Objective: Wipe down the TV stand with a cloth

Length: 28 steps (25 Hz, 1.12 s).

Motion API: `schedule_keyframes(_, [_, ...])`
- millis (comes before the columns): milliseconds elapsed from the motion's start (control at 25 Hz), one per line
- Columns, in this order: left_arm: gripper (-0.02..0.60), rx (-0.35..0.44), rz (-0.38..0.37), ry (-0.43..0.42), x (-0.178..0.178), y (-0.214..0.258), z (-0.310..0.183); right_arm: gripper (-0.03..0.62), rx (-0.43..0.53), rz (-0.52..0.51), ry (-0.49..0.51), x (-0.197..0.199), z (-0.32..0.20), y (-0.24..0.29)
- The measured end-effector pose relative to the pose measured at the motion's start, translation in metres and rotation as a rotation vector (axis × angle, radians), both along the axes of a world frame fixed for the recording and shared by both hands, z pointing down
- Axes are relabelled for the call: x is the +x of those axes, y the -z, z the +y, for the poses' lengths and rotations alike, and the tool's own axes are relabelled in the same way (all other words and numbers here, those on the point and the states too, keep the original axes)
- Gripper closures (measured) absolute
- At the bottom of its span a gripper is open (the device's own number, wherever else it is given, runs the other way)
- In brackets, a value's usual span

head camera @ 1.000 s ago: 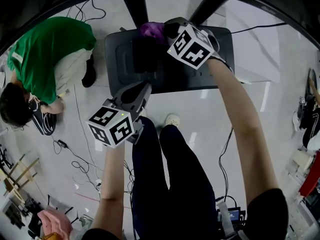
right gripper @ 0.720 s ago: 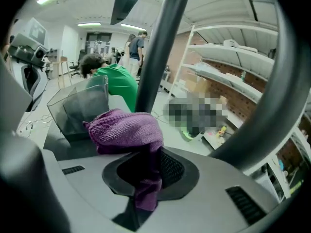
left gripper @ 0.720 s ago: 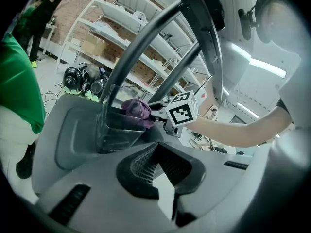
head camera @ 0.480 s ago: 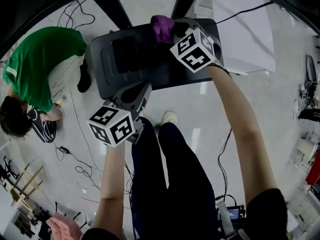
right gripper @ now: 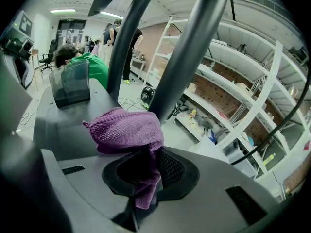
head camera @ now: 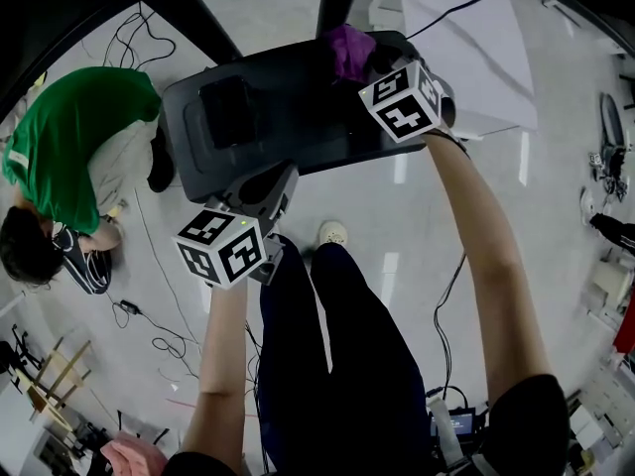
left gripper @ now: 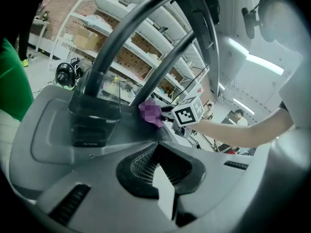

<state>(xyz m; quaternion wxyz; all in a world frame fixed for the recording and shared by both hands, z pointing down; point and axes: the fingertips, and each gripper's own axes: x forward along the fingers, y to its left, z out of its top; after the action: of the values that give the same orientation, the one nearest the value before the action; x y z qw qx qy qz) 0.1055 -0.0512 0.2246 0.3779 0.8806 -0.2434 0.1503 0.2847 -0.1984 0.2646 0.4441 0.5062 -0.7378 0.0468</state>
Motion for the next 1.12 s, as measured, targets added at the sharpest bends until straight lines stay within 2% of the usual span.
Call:
schedule_keyframes(720, [0.575,-0.007,-0.005,0.0,0.017,-0.006,0.003,0.526,0.005,0.079,-0.209,0.086,0.02,-0.001])
schedule_keyframes(920, [0.575,-0.007,-0.009,0.019,0.016,-0.007,0.001,0.526,0.041,0.076,-0.244,0.088,0.026,0.006])
schedule_keyframes(1120, [0.575,-0.007,-0.004,0.029,0.013,-0.004,0.001,0.525,0.095,0.013,-0.241,0.071,0.038,0.026])
